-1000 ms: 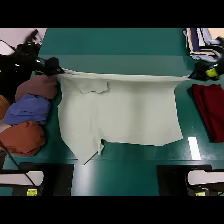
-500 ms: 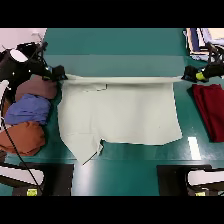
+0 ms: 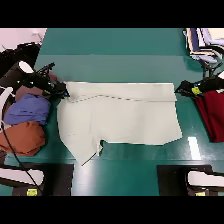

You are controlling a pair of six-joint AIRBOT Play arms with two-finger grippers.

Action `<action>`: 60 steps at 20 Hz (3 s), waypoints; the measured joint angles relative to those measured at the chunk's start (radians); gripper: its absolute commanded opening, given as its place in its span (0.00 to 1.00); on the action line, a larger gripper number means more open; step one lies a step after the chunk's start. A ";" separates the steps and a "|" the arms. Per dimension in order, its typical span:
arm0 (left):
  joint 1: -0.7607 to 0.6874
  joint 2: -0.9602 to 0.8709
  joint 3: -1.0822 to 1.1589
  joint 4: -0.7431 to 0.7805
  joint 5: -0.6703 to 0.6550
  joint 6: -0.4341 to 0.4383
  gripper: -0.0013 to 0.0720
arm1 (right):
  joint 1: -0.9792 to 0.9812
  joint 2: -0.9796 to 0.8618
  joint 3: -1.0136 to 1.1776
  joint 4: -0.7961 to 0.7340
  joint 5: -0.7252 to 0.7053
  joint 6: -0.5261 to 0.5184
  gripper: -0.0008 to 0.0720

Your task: Fold the shirts.

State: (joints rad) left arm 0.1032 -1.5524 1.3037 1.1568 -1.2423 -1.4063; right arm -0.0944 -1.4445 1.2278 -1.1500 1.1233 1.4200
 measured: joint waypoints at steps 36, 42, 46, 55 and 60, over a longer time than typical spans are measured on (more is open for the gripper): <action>-0.001 0.751 -0.780 -0.288 0.035 -0.040 0.05 | -0.242 0.386 -0.384 -0.090 0.346 0.009 0.65; -0.001 0.751 -0.755 -0.294 0.030 -0.034 0.05 | -0.196 0.483 -0.701 0.046 0.278 0.019 0.63; -0.001 0.751 -0.752 -0.292 0.029 -0.033 0.05 | -0.097 0.497 -0.763 0.071 0.200 0.051 0.38; -0.001 0.850 -0.704 -0.173 -0.045 -0.054 0.05 | 0.010 0.615 -0.784 0.066 0.200 0.063 0.04; -0.001 1.036 -0.652 -0.069 -0.235 -0.153 0.05 | 0.019 0.809 -0.745 0.033 0.342 0.116 0.03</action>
State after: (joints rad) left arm 0.1024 -0.5159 0.6514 1.0874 -1.4769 -1.5589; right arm -0.0757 -0.6353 0.4828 -1.1172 1.4651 1.5356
